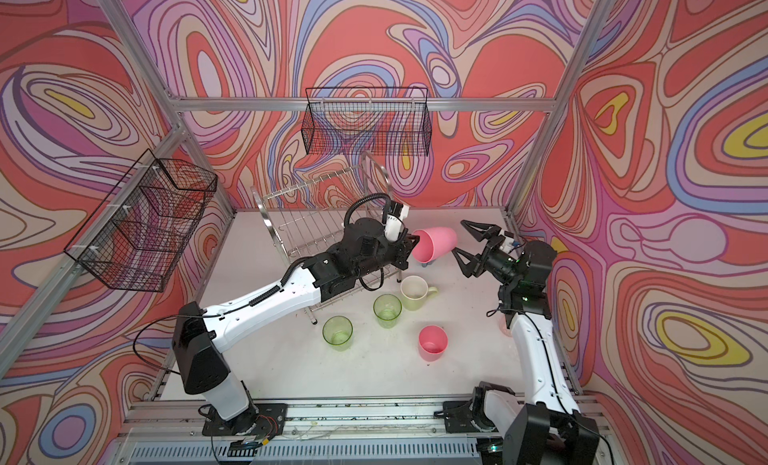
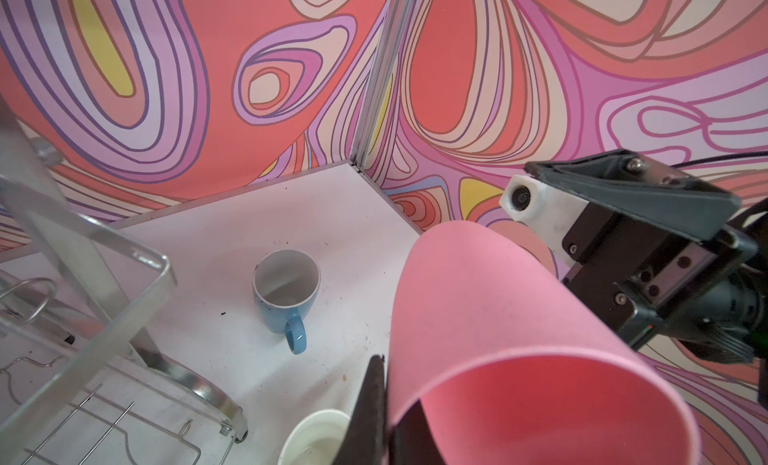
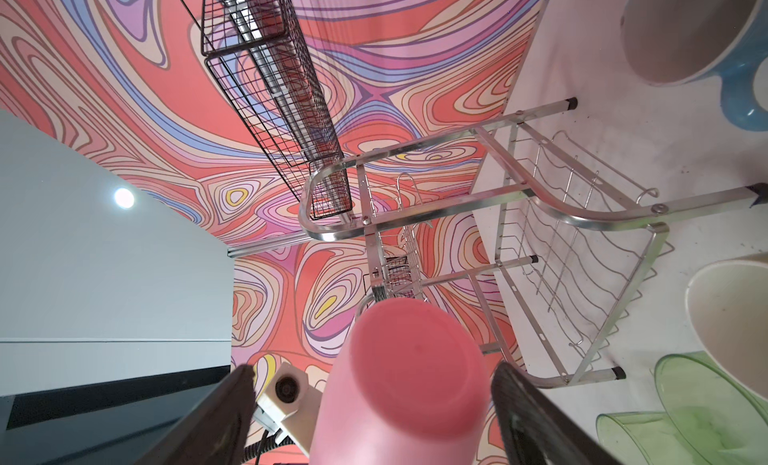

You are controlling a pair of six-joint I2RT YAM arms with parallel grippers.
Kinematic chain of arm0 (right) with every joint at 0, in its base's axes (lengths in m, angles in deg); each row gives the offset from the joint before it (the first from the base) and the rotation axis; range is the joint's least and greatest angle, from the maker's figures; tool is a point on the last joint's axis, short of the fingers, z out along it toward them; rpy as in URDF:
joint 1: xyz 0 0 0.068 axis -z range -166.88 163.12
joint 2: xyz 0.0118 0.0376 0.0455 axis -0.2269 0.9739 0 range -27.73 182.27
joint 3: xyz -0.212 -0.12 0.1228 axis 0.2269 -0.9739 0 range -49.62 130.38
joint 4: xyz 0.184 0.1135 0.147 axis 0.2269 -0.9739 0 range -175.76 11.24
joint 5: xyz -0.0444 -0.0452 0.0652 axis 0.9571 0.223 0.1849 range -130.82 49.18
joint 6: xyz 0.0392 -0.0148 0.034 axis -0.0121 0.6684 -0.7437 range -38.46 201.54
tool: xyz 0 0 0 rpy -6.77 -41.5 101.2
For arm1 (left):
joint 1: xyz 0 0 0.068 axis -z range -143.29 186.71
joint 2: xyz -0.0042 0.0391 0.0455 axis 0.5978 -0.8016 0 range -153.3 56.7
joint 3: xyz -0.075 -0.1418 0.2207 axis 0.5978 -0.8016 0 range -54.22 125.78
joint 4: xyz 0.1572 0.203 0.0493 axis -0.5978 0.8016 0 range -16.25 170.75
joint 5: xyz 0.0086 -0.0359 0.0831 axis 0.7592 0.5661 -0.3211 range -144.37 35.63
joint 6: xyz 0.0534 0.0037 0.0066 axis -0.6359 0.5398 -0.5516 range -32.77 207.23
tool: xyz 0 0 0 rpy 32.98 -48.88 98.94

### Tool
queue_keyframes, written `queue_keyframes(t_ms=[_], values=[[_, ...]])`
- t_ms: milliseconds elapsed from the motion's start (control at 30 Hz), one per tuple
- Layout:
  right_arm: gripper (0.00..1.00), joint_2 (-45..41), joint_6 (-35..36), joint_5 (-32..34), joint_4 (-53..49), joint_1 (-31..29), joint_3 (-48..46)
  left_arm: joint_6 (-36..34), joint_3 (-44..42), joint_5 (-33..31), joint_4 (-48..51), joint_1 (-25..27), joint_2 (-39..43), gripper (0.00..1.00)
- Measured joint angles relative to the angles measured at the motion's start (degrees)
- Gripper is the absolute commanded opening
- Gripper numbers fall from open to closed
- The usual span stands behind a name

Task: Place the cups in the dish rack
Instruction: 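Close the right gripper on the base of the held pink cup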

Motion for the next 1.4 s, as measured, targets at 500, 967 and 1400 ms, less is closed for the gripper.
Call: queue_keyframes(t_ms=[500, 967, 1400], values=[[0.92, 0.0, -0.39, 0.09, 0.44, 0.0, -0.11, 1.62, 1.27, 3.78, -6.29, -0.07, -4.02, 0.05], [0.92, 0.22, 3.13, 0.46, -3.67, 0.0, 0.33, 4.59, 3.39, 7.65, -9.18, -0.04, -8.24, 0.06], [0.9, 0.48, 7.61, 2.34, -8.87, 0.0, 1.88, 6.01, 5.92, 7.89, -10.36, 0.76, -11.06, 0.06]])
